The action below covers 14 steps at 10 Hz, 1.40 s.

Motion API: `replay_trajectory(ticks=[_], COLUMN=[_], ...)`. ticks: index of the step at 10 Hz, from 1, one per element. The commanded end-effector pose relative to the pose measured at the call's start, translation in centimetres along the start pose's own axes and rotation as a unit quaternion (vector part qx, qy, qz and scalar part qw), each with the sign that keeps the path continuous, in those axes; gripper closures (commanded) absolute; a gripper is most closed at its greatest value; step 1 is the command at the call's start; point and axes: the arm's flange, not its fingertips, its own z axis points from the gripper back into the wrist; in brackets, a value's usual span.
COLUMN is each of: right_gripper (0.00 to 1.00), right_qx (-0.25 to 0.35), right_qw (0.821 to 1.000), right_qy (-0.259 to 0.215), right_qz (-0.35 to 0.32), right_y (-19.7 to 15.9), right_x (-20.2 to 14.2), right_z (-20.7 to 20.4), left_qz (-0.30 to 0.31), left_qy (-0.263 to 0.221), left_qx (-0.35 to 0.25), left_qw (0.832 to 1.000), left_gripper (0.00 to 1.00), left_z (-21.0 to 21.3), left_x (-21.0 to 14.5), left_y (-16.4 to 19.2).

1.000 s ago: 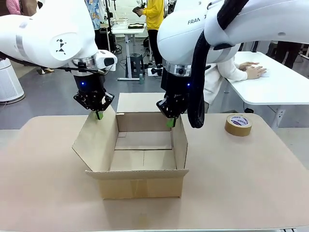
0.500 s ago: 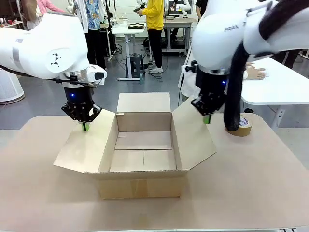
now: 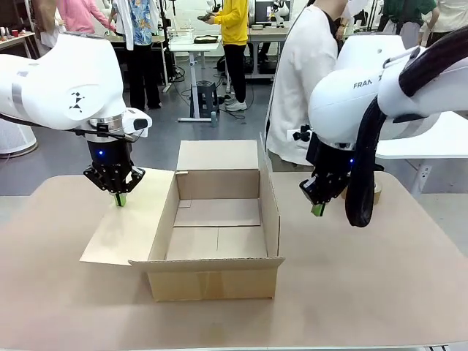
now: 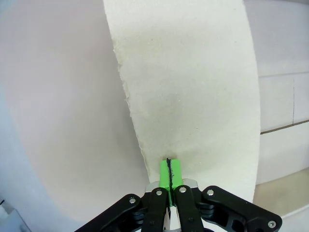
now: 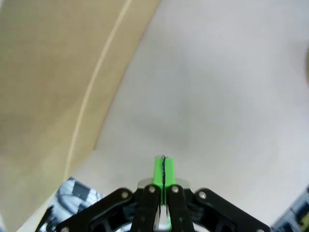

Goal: Wrap the clocks to prevent damage.
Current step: Open the side flaps of the Package Box.

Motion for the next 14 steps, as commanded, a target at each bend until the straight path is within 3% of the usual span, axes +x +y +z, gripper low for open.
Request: replay_trajectory(ticks=[1,4,6,8,11,14], right_gripper=[0.99,0.99,0.99,0.99,0.99,0.99], right_qx=[-0.008,-0.044,-0.033,0.014,0.038,0.041], right_qw=[0.999,0.996,0.995,0.992,0.989,0.992], right_qy=[-0.036,-0.077,-0.086,-0.088,-0.090,-0.062], right_qz=[0.002,0.016,0.048,0.090,0.113,0.107], right_y=[0.7,3.6,6.0,8.3,10.2,10.0], right_x=[0.1,-0.1,0.6,2.1,4.8,6.2], right_z=[2.5,8.7,10.5,10.7,9.4,6.6], left_qz=[0.006,-0.003,-0.005,-0.006,-0.010,-0.012], left_qy=[-0.014,-0.009,-0.010,-0.009,-0.009,-0.007], left_qx=[0.004,0.006,0.009,0.009,0.006,-0.002], left_qw=[1.000,1.000,1.000,1.000,1.000,1.000], left_gripper=[1.00,1.00,1.00,1.00,1.00,1.00], left_z=[0.0,-0.4,-0.3,-0.4,-0.5,-0.6], left_x=[-0.5,-0.4,-0.4,-0.4,-0.5,-0.6], left_y=[0.3,0.2,0.3,0.2,0.1,0.3])
